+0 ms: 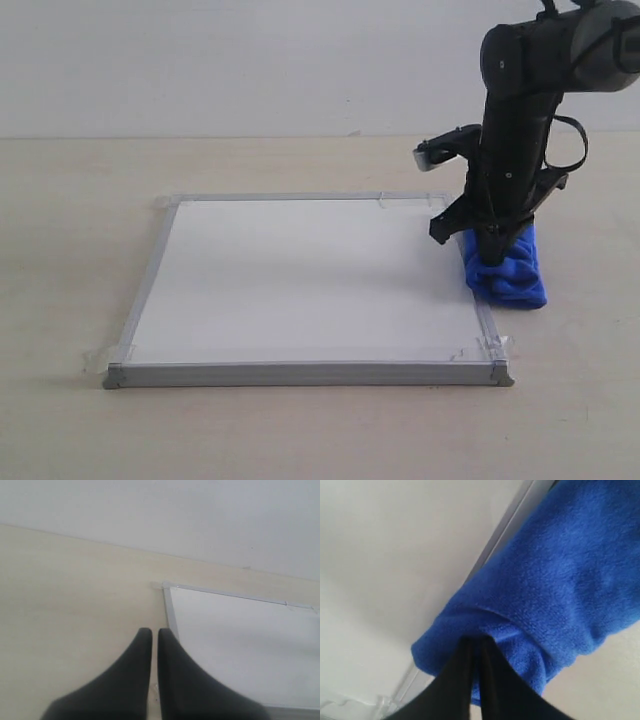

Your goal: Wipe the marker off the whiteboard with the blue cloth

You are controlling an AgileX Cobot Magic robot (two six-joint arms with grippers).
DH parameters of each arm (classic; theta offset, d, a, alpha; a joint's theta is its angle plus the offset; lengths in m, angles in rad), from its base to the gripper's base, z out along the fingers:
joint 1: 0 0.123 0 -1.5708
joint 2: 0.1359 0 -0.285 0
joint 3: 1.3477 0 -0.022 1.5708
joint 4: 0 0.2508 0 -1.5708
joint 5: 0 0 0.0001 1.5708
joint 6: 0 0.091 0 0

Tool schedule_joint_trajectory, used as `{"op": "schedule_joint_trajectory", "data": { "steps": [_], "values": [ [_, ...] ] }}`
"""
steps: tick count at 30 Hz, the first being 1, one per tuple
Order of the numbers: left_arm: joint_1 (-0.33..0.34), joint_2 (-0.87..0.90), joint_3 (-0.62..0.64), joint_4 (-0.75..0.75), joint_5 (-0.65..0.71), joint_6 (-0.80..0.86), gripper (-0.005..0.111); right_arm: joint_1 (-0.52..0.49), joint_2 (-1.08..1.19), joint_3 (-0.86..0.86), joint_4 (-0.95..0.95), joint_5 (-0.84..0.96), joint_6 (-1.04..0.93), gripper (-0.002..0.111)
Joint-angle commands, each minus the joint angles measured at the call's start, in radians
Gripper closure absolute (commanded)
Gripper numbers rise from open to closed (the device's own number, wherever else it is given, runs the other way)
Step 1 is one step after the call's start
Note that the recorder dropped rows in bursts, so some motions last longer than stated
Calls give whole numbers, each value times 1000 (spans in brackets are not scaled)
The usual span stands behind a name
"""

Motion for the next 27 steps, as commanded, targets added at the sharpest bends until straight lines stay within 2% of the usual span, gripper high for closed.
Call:
{"op": "schedule_joint_trajectory", "data": {
  "steps": [1, 12, 21, 27],
  "values": [
    [3, -4, 4, 4, 2, -1, 102, -1, 40, -1, -8, 64, -12, 108],
    [3, -4, 4, 4, 2, -1, 102, -1, 45, 6, -179, 64, 39, 108],
    [3, -4, 4, 4, 2, -1, 102, -1, 45, 6, -123, 64, -11, 108],
    [3, -4, 4, 4, 2, -1, 102, -5, 45, 6, -184, 64, -12, 108]
  ]
}}
